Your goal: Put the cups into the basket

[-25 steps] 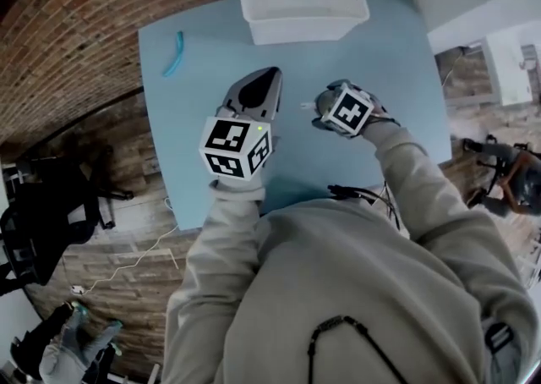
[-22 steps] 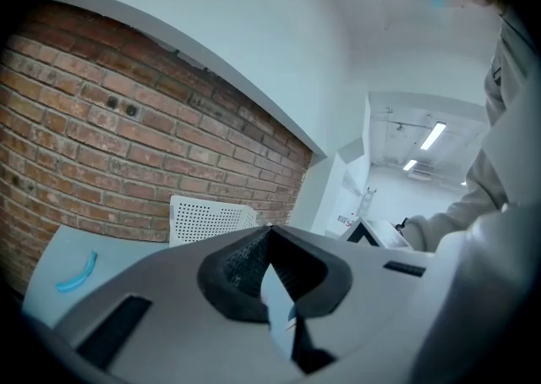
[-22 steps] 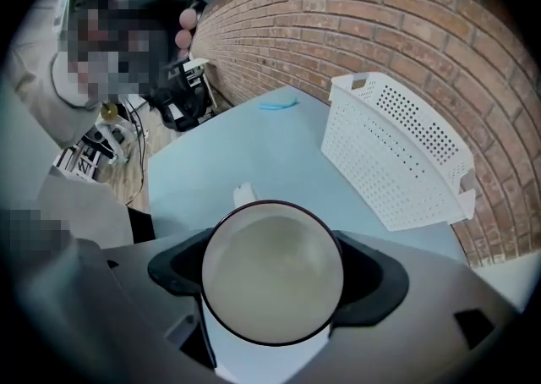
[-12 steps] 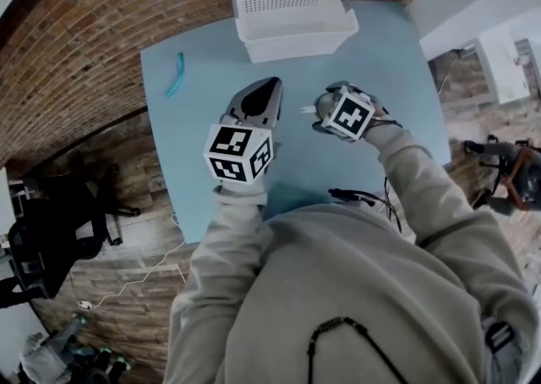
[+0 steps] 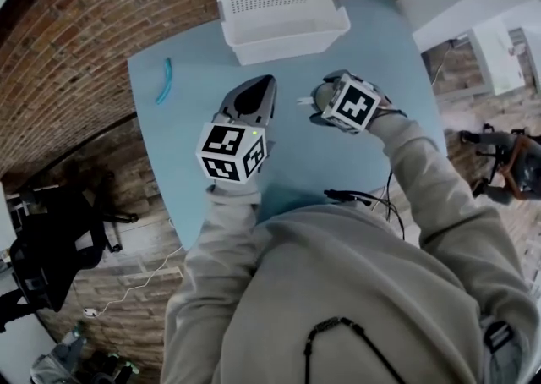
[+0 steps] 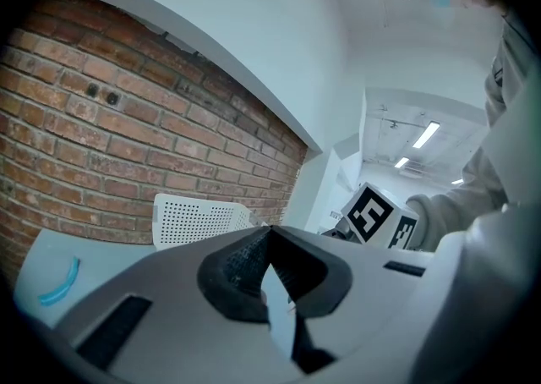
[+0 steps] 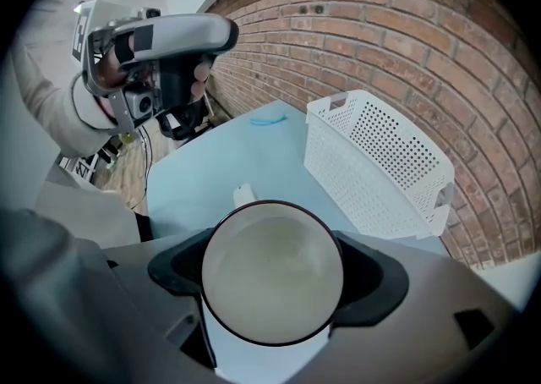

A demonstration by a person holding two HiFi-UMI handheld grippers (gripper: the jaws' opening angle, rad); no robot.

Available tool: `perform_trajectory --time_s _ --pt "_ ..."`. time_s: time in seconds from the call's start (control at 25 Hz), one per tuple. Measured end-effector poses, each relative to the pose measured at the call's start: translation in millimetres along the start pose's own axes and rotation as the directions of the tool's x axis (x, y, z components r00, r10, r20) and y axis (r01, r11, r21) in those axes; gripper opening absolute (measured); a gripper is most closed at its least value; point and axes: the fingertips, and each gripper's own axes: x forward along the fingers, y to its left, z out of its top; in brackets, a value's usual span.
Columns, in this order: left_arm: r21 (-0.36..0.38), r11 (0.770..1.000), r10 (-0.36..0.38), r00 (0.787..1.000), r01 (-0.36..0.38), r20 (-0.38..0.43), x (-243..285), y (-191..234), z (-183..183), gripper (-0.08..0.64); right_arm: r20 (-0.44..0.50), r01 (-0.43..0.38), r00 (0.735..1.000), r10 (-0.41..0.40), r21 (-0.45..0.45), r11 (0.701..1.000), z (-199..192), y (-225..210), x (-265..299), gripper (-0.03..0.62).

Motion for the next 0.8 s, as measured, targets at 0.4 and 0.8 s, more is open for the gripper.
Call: perform_trajectory --time_s 0.4,0.8 --pt "-0.009 1.000 -0.018 1.000 0.018 0.002 40.9 22.7 13.9 -0.005 0.033 0.037 0.999 -0.037 -0.002 0.999 26.8 -62.5 -19.0 0.419" --pt "-0.062 0.998 -0.003 1.000 0.003 -0.005 77.8 67.6 8.7 -0.005 0.079 0.078 0.994 -0.073 -0.060 0.995 86.3 -146.8 -35.0 0.420"
